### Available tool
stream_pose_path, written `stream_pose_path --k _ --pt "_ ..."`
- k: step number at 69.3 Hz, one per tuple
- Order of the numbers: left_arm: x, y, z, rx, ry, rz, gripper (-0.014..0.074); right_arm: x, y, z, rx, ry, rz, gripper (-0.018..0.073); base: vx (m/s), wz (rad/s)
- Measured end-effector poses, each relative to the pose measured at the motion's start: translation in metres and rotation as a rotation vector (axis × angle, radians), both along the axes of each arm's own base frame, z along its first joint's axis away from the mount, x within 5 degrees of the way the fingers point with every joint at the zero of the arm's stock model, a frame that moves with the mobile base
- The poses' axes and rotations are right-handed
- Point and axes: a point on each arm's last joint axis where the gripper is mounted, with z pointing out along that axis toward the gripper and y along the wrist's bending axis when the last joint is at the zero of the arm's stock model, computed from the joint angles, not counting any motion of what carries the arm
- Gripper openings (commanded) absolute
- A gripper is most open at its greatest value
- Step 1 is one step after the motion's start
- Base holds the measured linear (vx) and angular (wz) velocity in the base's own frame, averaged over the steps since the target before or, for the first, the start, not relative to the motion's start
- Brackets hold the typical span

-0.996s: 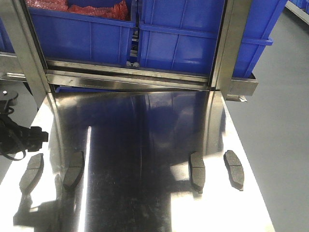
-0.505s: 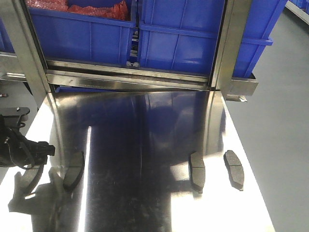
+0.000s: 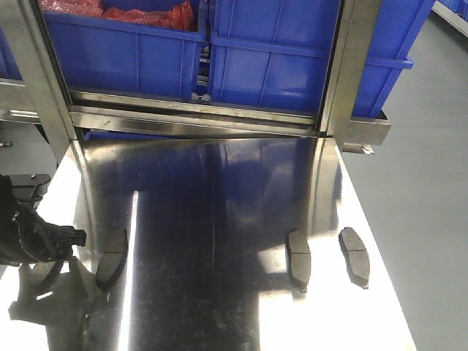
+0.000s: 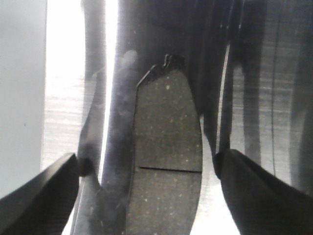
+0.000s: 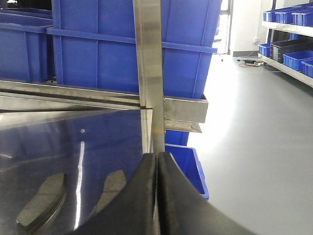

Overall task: Move and align brake pads A on conveyor
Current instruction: 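Close the left gripper on the brake pad and lift it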

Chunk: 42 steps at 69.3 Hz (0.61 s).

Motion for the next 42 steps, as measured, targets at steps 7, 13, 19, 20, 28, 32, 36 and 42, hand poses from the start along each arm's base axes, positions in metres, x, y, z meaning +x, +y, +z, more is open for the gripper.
stream_pose_path --k 7,13,19,20,28,32,36,42 --pt "0.0001 -0.0001 0.0001 -0.001 0.0 -0.001 0.0545 0.0 0.0 0.0 0.0 0.0 0.0 -0.001 0.0 0.0" --pt "0.0001 -0.0001 0.0001 -0.001 0.0 -0.002 0.0543 0.0 0.0 0.0 0.0 0.0 0.0 -0.001 0.0 0.0" --pt "0.0002 -0.0002 -0.0003 -0.001 0.001 -0.003 0.0543 0.0 0.0 0.0 0.0 0.0 0.0 -0.001 0.0 0.0" --pt "0.0001 -0.0002 -0.0006 -0.001 0.003 -0.004 0.0543 0.0 0.0 0.0 0.0 0.0 0.0 -0.001 0.0 0.0" --pt "0.0012 -0.0005 -0.0022 -0.004 0.008 -0.003 0.0538 0.0 0.0 0.0 0.0 0.0 0.0 -0.001 0.0 0.0" --pt "0.0012 -0.0006 -0.0023 -0.004 0.008 -0.002 0.0526 0.0 0.0 0.0 0.0 0.0 0.0 -0.001 0.0 0.0" --pt "0.0012 -0.0007 -0.0023 -0.006 0.009 -0.001 0.0508 0.0 0.0 0.0 0.0 0.0 0.0 -0.001 0.0 0.0" --pt "0.0012 -0.0009 -0.0023 -0.009 0.008 0.001 0.047 0.0 0.0 0.0 0.0 0.0 0.0 -0.001 0.0 0.0"
